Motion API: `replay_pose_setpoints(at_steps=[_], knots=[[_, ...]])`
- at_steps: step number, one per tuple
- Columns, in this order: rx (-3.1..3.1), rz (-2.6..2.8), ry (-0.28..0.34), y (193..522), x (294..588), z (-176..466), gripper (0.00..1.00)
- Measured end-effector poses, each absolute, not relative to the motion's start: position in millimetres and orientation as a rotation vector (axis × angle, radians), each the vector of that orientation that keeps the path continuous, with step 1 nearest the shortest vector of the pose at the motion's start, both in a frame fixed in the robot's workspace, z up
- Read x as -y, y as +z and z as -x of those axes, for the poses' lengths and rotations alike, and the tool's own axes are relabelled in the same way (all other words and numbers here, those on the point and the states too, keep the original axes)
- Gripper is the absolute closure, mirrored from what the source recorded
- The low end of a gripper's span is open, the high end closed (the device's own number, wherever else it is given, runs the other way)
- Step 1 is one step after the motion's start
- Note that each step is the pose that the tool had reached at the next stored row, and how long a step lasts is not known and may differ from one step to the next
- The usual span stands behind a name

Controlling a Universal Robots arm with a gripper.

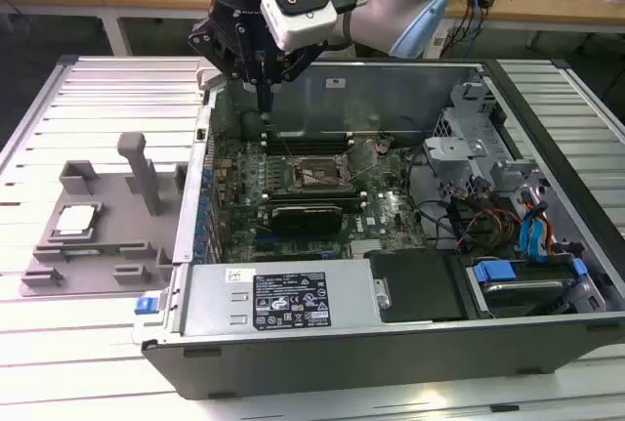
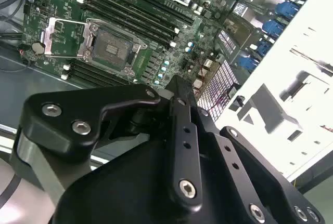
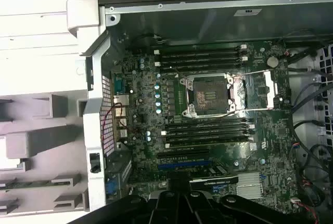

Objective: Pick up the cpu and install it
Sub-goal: 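Reach for the cpu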

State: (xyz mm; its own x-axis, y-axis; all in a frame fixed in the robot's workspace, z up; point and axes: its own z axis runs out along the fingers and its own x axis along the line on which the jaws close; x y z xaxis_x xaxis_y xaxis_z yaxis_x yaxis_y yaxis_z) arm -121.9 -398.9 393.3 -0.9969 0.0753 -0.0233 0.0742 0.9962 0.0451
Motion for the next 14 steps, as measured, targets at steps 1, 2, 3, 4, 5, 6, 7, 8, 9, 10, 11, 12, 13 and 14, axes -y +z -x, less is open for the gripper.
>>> replay_pose_setpoints(at_steps=[1,2,3,4,5,6,7,8,9,10,11,12,13,14], knots=[[-3.114,-0.116,0.069,393.3,398.9,121.9,0.89],[-3.114,-0.117,0.069,393.3,398.8,121.9,0.89],[-3.114,-0.117,0.069,393.3,398.9,121.9,0.89],[-3.114,-0.117,0.069,393.3,398.9,121.9,0.89],[-3.114,-0.117,0.069,393.3,398.8,121.9,0.89],[-3.114,-0.116,0.069,393.3,398.9,121.9,0.89],[-3.114,-0.116,0.069,393.3,398.8,122.0,0.89],[-3.114,-0.117,0.069,393.3,398.8,122.7,0.89],[-3.114,-0.117,0.069,393.3,398.8,123.5,0.89],[-3.114,-0.117,0.069,393.3,398.8,124.5,0.89],[-3.114,-0.117,0.069,393.3,398.9,126.0,0.89],[-3.114,-0.117,0.069,393.3,398.9,129.4,0.89],[-3.114,-0.117,0.069,393.3,398.8,131.0,0.89],[-3.114,-0.117,0.069,393.3,398.8,131.7,0.89]])
